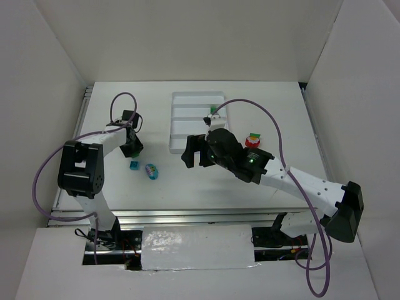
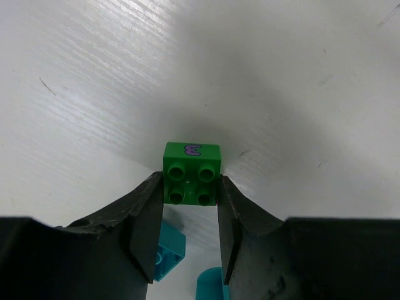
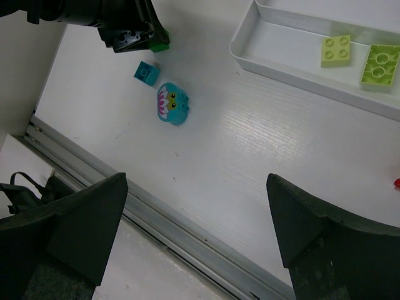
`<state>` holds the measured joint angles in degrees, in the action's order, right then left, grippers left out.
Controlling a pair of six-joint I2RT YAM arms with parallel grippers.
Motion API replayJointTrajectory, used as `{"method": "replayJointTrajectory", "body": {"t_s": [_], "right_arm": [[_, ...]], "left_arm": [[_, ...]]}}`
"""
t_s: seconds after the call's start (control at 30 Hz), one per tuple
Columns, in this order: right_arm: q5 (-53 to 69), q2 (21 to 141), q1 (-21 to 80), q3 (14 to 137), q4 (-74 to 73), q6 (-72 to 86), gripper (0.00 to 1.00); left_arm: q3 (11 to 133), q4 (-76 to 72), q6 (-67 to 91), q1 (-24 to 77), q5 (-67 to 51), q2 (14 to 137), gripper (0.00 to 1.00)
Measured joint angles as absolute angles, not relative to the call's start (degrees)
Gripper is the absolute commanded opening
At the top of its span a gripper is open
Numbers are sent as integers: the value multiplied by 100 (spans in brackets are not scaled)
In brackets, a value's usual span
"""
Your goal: Sort the legos into containers by color
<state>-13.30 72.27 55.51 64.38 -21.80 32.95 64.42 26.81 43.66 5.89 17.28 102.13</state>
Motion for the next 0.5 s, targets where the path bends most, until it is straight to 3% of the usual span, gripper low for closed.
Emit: {"method": "replayJointTrajectory", "body": {"t_s": [0.1,0.5], "right_arm": [[-1330,7227,5553,6438,-2182,3293,100],[-1559,7063,5553,6322,-2220,3297,100]], "left_arm": [[6534,2681,4364,578,1726,10265,0],[7470,2670,4145,814,1280,9845,0]]}}
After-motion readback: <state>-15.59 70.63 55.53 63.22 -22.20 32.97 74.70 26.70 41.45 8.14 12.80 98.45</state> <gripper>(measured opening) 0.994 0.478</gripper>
